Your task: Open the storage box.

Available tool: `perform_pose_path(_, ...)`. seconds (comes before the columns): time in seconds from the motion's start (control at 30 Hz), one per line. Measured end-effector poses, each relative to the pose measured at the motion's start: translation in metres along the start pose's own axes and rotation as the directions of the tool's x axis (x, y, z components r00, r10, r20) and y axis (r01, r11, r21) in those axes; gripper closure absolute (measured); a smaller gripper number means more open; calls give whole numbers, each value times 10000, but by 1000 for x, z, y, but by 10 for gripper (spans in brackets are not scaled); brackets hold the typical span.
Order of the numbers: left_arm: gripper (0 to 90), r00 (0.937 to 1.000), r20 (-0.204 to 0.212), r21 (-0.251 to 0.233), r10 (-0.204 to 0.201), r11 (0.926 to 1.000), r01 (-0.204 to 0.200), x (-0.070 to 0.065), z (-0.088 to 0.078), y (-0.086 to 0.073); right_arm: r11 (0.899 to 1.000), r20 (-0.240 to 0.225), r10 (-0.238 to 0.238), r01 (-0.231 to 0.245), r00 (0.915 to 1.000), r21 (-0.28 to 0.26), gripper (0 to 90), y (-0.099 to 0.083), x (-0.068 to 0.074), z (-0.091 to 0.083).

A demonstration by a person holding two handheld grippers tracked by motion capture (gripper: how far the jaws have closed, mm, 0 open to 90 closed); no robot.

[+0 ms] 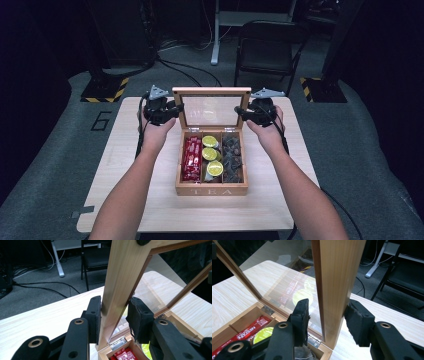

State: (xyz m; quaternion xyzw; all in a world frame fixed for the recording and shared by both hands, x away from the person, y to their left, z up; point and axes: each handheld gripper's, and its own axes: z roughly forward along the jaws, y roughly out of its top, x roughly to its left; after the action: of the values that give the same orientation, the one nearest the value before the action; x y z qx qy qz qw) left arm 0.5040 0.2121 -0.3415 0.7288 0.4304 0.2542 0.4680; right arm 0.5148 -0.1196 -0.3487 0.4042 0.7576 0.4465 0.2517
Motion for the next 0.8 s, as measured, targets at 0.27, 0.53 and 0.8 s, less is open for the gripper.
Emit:
perform_pose_path(0.27,642,10000,-88,84,-23,10000,24,1,3,3,9996,-61,42,-40,10000,271,538,-5,-4,10)
perform_pose_path(0.53,642,9999,-129,9,-115,9999,115,1,5,3,9988,84,64,-68,9999,491,539,-17,-5,20)
perform_pose_path(0.8,643,9997,-183,18,-183,9998,183,2,7,4,9973,186,140,-153,9997,723,538,-24,-4,31)
